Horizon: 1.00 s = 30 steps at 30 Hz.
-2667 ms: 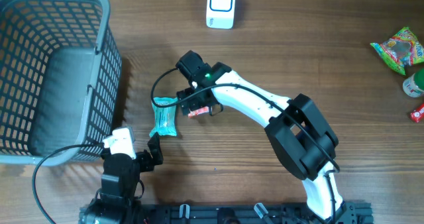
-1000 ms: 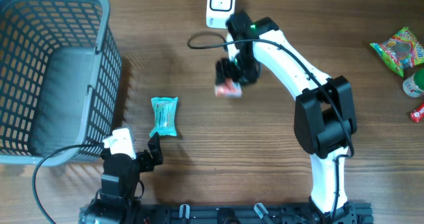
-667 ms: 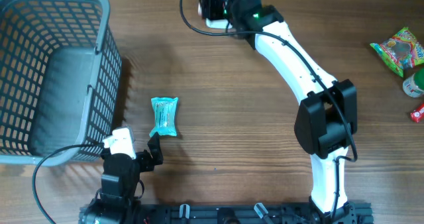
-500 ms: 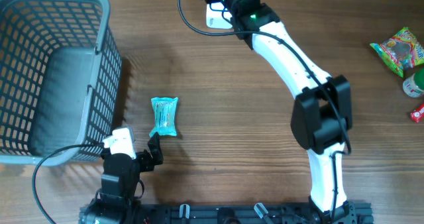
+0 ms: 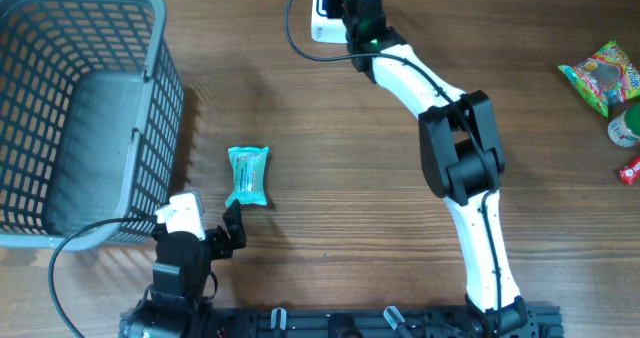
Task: Scan the item barcode
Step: 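Carry the tissue pack to the right table edge and release it, then reach the right gripper to the light-blue wipes pack and grasp it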
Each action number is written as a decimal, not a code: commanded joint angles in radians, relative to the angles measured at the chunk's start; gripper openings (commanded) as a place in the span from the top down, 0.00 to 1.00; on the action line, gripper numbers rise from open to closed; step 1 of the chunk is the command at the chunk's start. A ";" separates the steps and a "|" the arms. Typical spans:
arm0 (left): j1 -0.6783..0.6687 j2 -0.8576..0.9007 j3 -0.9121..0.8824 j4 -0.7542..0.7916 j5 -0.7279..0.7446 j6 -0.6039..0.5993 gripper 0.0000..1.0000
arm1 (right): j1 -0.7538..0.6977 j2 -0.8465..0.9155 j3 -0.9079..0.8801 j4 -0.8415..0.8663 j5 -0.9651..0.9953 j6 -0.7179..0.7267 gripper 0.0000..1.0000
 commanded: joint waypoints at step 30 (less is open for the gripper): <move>0.002 -0.003 -0.006 0.001 -0.013 0.006 0.00 | -0.618 -0.603 -0.101 -1.178 -0.618 0.171 0.00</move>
